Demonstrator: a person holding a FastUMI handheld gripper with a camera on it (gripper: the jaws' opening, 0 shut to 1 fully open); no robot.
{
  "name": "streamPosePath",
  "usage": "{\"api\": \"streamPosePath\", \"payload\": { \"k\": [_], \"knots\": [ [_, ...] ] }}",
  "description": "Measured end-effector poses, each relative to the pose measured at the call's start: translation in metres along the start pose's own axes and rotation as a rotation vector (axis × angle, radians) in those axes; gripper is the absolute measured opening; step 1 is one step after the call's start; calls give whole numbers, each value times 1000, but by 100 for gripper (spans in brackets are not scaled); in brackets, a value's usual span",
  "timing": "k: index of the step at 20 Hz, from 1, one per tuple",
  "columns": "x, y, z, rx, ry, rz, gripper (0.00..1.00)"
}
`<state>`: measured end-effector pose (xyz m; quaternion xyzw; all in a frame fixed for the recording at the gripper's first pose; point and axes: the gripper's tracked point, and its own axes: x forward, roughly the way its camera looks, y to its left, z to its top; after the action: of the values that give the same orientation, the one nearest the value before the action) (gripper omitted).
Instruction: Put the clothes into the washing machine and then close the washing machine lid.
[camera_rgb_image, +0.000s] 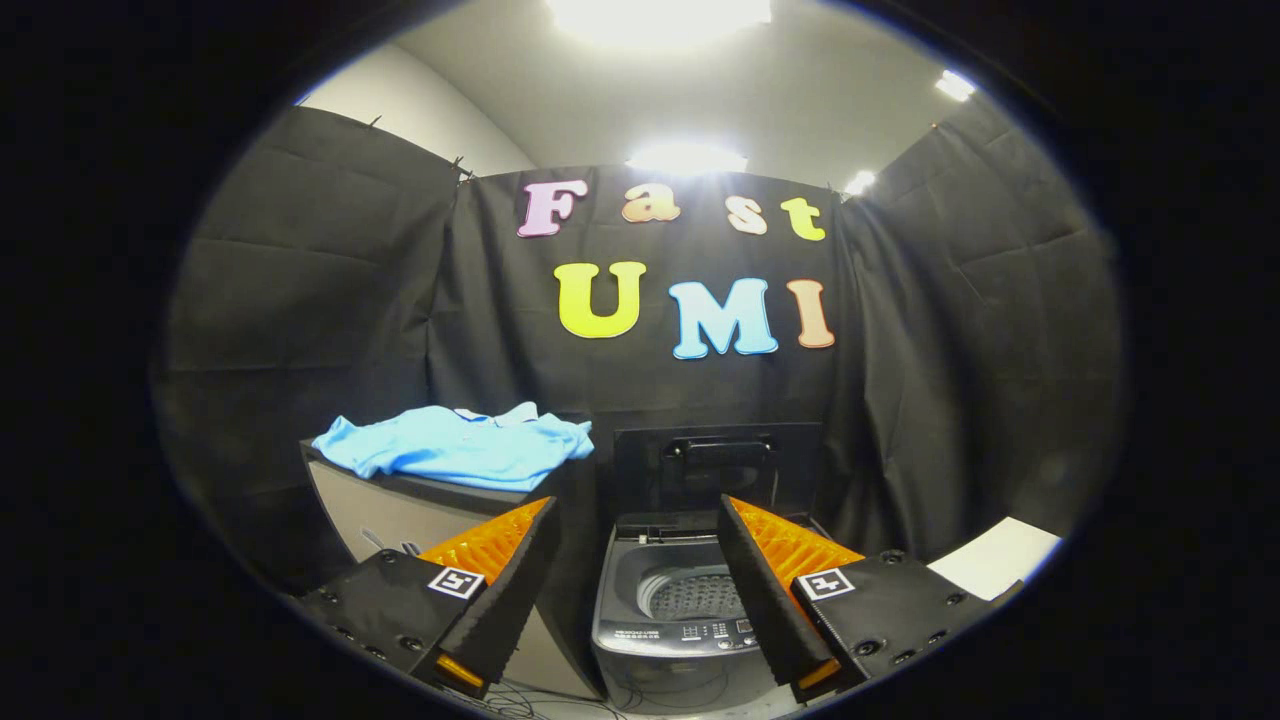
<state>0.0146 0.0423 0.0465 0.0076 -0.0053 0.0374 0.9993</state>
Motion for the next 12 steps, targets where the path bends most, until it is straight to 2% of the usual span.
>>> {"api": "streamPosePath", "payload": {
  "k": [12],
  "knots": [
    [72,49,63,8,24,110,98]
  ]
}}
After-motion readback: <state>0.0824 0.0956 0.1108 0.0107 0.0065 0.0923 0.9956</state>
